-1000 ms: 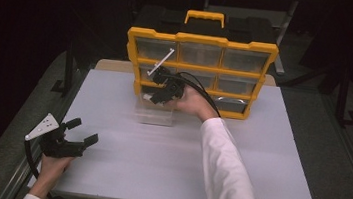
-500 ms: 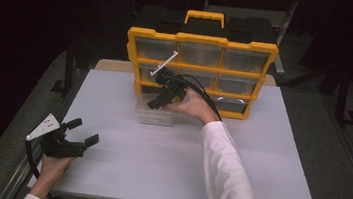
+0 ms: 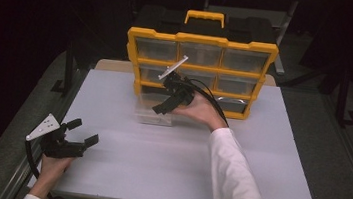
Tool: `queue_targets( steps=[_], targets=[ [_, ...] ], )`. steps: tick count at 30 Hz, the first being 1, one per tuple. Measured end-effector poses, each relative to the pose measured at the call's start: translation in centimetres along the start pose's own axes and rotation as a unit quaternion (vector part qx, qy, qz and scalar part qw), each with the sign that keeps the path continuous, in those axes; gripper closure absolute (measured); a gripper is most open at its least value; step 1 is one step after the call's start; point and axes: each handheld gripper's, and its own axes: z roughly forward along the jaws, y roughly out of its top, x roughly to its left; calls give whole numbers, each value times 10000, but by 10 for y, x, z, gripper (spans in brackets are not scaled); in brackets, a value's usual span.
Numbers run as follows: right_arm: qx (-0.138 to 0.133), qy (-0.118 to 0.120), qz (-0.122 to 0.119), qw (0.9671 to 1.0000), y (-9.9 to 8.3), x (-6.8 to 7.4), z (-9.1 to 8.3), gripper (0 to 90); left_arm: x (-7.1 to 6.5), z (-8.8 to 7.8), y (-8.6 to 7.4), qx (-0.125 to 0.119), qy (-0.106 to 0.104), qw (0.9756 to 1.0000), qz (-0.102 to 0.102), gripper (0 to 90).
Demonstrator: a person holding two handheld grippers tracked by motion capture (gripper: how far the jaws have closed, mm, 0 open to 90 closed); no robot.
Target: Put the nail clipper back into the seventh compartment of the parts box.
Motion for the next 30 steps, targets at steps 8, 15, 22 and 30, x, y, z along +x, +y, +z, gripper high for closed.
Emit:
queue_targets(
  steps=[8, 15, 22, 30],
  targets=[
    [-47, 0, 2, 10000, -11, 0, -9, 0, 0, 0, 0, 47, -15, 10000, 18, 0],
    [-127, 6, 35, 9999, -19, 1, -17, 0, 0, 1, -1, 49, -6, 10000, 16, 0],
    [-193, 11, 93, 9998, -30, 1, -22, 0, -1, 1, -1, 58, -16, 10000, 23, 0],
    [-236, -17, 147, 9996, -39, 1, -27, 0, -1, 1, -1, 87, -23, 10000, 32, 0]
  ],
)
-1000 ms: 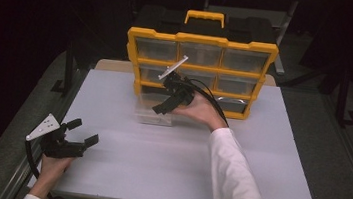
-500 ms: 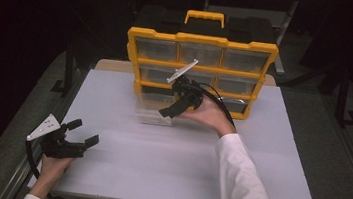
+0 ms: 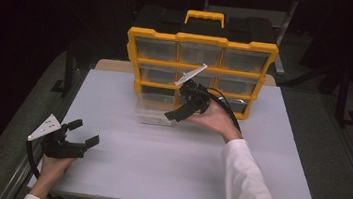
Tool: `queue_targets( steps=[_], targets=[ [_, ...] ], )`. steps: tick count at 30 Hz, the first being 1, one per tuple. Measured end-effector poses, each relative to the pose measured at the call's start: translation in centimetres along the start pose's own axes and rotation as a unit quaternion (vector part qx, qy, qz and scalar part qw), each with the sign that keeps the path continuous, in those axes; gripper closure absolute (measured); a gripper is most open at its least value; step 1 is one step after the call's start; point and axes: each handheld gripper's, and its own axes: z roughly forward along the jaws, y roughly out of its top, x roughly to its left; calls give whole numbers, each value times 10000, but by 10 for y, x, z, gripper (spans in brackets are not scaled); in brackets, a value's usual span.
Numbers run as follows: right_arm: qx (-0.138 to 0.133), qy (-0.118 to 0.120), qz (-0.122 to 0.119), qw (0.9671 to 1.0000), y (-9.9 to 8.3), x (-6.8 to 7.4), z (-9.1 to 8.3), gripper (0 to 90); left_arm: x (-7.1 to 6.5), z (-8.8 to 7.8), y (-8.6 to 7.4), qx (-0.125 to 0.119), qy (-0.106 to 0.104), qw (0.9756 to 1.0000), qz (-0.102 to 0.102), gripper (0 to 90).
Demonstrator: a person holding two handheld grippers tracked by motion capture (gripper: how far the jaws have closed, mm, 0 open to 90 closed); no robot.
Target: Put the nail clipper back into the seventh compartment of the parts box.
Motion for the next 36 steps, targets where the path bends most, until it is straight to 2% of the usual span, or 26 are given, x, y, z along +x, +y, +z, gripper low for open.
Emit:
queue_targets(
  steps=[17, 28, 36],
  targets=[
    [-158, 40, 156, 9997, -26, 3, -7, 0, 0, 1, 0, 25, 1, 10000, 26, 0],
    [-252, -55, 256, 9993, -48, 3, -16, 0, -3, 3, 0, 72, -51, 9999, 80, 0],
    [-343, -157, 461, 9982, -68, -2, -26, 0, -3, 2, 0, 70, -32, 9999, 85, 0]
  ],
)
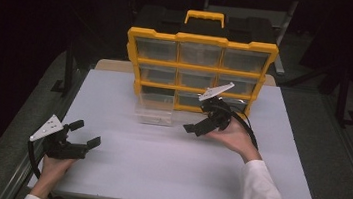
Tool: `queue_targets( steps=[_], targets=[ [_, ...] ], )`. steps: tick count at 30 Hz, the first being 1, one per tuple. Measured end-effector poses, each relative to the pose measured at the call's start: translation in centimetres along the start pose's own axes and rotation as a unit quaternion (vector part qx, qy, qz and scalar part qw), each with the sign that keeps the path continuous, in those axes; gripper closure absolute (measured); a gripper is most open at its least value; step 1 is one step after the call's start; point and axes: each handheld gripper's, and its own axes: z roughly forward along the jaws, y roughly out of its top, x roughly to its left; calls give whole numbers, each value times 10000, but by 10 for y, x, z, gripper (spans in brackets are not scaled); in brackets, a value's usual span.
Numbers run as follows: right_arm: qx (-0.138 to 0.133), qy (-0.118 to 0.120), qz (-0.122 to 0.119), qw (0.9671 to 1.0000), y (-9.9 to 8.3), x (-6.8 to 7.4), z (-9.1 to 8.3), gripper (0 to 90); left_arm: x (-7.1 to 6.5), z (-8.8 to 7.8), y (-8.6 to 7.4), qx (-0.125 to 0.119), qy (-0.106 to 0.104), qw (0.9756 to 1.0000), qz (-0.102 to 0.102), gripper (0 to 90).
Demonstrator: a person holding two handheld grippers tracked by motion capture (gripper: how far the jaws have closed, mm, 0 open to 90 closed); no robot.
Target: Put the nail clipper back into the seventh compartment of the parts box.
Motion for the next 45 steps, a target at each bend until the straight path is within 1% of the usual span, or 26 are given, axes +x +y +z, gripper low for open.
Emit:
queue_targets(
  steps=[12, 17, 20, 30, 45],
  targets=[
    [-135, -138, 209, 9996, -30, -8, -13, 0, 0, 0, 0, 9, 20, 10000, -18, 0],
    [-251, -217, 260, 9991, -42, -10, -21, 0, 0, 0, 0, 7, 33, 10000, -31, 0],
    [-327, -264, 334, 9986, -48, -12, -25, 0, 0, 0, 0, 9, 34, 10000, -34, 0],
    [-458, -379, 436, 9973, -65, -15, -37, 0, 0, 1, -1, 49, 43, 10000, -21, 0],
    [-638, -526, 605, 9947, -88, -15, -47, 0, 0, 2, -1, 59, 48, 10000, -19, 0]
  ],
)
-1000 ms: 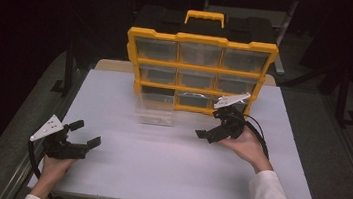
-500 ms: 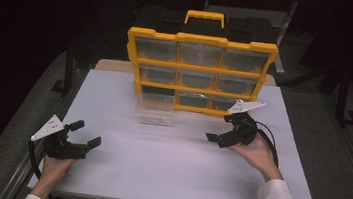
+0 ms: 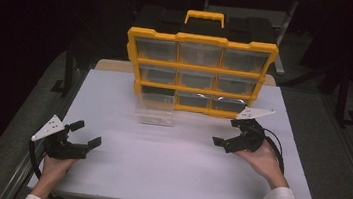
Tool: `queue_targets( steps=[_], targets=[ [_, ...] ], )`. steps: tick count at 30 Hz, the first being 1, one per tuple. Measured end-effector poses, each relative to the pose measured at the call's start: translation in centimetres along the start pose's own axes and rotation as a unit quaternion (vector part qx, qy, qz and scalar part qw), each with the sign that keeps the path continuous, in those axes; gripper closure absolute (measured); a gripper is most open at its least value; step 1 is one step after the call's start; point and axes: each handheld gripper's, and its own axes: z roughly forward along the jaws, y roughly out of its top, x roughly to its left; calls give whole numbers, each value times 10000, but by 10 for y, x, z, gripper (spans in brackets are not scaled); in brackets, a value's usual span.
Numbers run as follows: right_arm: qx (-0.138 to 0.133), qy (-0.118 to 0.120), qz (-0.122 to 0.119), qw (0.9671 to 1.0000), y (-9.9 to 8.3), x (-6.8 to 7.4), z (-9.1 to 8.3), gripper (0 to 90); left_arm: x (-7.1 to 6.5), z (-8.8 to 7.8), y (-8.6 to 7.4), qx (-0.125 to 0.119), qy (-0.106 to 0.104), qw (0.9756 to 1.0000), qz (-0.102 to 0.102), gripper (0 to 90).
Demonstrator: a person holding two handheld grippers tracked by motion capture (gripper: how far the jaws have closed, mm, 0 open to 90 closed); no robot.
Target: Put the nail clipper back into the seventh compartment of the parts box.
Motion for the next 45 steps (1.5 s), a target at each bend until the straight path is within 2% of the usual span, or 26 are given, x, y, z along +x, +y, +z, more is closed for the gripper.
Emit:
queue_targets(
  steps=[14, 22, 27, 31, 37, 45],
  targets=[
    [-137, -53, 85, 9999, -17, 4, -9, 0, 0, 0, 0, 3, -14, 10000, 21, 0],
    [-278, -153, 124, 9994, -31, 5, -15, 0, 0, 0, 0, 5, -17, 10000, 16, 0],
    [-392, -254, 234, 9986, -40, 2, -21, 0, 0, 0, 0, 6, -21, 10000, 26, 0],
    [-622, -320, 296, 9971, -49, 2, -28, 0, 0, 0, 0, 11, -24, 10000, 21, 0],
    [-774, -391, 397, 9954, -63, -1, -35, 0, 0, -1, 0, 12, -18, 10000, 28, 0],
    [-1125, -569, 455, 9910, -75, -1, -47, 0, -1, -1, 0, 4, -37, 10000, 29, 0]
  ],
)
